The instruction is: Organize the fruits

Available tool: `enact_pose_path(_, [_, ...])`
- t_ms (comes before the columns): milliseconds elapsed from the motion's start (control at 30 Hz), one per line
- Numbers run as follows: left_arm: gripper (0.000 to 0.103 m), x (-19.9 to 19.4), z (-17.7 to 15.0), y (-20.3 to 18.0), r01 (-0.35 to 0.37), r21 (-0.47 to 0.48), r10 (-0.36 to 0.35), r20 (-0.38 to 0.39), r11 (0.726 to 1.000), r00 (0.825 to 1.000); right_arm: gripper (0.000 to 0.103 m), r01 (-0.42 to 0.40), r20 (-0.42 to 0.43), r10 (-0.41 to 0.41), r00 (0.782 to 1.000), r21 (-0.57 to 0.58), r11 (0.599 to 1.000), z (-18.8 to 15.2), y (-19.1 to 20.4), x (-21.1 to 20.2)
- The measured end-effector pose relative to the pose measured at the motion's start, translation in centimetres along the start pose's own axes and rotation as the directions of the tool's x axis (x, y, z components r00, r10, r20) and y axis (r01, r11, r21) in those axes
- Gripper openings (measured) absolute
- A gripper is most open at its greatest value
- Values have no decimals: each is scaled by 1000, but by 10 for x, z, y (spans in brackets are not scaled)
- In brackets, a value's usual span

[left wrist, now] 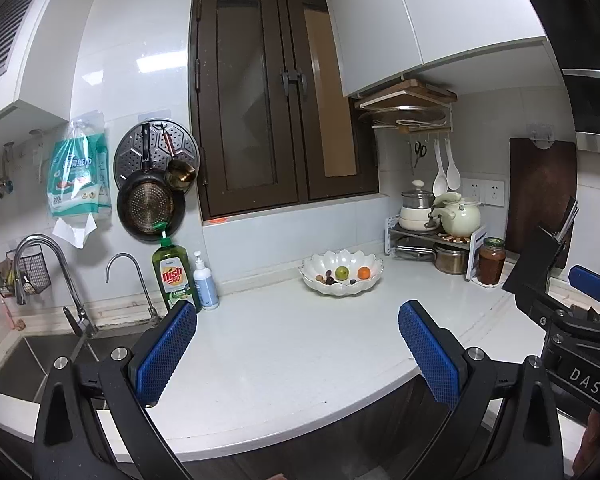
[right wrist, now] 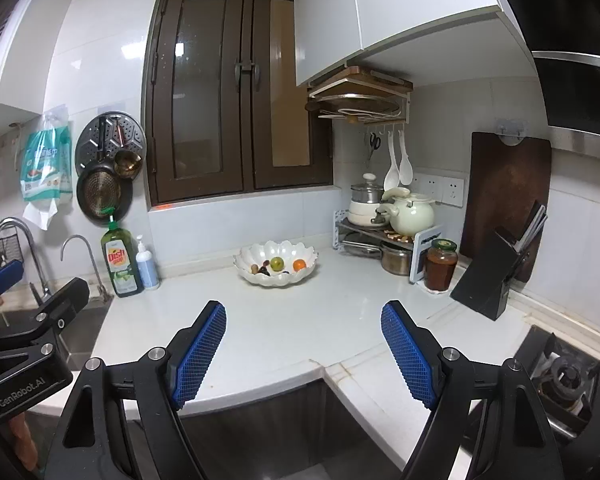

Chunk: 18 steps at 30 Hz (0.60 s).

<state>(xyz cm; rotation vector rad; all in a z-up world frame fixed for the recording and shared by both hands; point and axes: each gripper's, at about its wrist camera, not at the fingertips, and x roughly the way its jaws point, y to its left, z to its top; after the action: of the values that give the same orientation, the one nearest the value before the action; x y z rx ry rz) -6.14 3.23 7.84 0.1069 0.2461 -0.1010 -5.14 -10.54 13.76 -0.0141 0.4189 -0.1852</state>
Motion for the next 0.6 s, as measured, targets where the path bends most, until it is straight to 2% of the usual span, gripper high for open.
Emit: enact_pose_path(600, [103,2,-1,1,26,3,-26,-6,1000,1000,81,4,-2,-4,1000,-2,1000,-1,-4,-2])
